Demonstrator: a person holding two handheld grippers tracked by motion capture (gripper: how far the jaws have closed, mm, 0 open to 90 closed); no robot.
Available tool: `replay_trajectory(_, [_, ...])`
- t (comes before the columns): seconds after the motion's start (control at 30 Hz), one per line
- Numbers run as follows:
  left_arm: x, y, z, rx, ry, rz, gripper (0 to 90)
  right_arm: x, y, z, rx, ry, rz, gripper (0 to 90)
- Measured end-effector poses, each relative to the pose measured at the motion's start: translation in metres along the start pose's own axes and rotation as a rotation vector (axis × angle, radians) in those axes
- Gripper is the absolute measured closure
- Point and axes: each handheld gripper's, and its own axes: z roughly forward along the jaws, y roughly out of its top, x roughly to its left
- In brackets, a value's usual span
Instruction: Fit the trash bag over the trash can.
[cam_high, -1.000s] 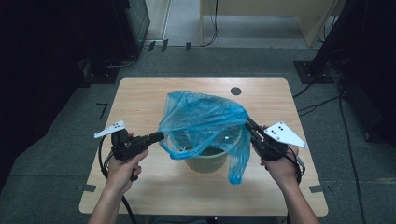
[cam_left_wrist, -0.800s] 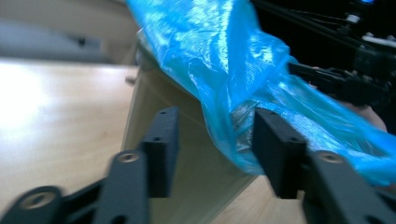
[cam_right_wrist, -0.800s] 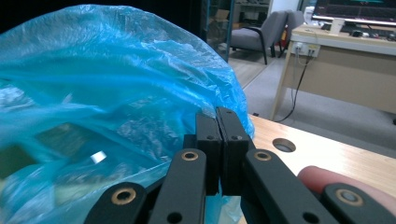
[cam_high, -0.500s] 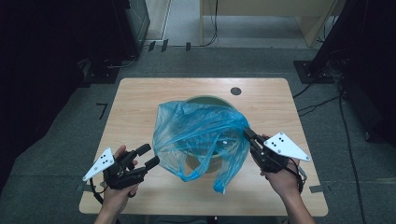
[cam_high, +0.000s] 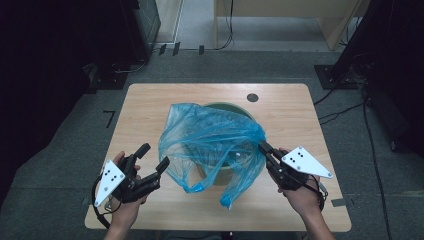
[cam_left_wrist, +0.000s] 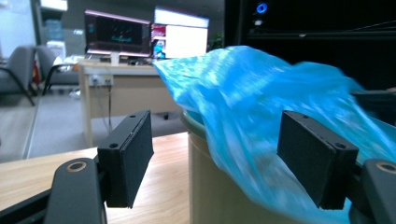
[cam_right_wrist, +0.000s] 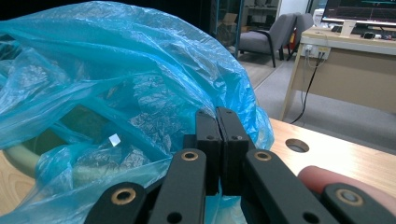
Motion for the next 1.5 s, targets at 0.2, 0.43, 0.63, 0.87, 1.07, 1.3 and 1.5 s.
replay_trajectory(0.2, [0.002, 0.002, 0.017, 0.071, -0.058, -0.055, 66.9, -0.001, 0.001, -0.004, 0.001, 0.010, 0.003, 89.8])
replay_trajectory(0.43, [0.000, 0.006, -0.001, 0.162, -0.259, -0.118, 87.4, -0.004, 0.003, -0.018, -0.019, 0.017, 0.022, 90.0])
replay_trajectory(0.63, [-0.005, 0.006, -0.029, 0.259, -0.445, -0.136, 88.7, 0.002, 0.006, -0.039, -0.021, 0.065, 0.010, 90.0])
replay_trajectory(0.87, [0.003, -0.017, -0.021, 0.405, -0.442, -0.135, 88.4, 0.011, -0.014, -0.049, 0.067, 0.108, -0.029, 90.0])
replay_trajectory(1.07, [0.018, -0.020, 0.001, 0.359, -0.288, -0.097, 85.5, -0.005, -0.025, -0.037, 0.116, 0.102, -0.018, 90.0])
replay_trajectory(1.3, [0.012, -0.002, 0.021, 0.280, -0.197, 0.029, 83.4, -0.010, -0.017, -0.018, 0.085, 0.075, -0.038, 86.8])
replay_trajectory(1.5, [0.011, 0.006, 0.030, 0.211, -0.187, 0.044, 77.7, -0.011, -0.004, -0.009, 0.042, 0.064, -0.055, 86.6])
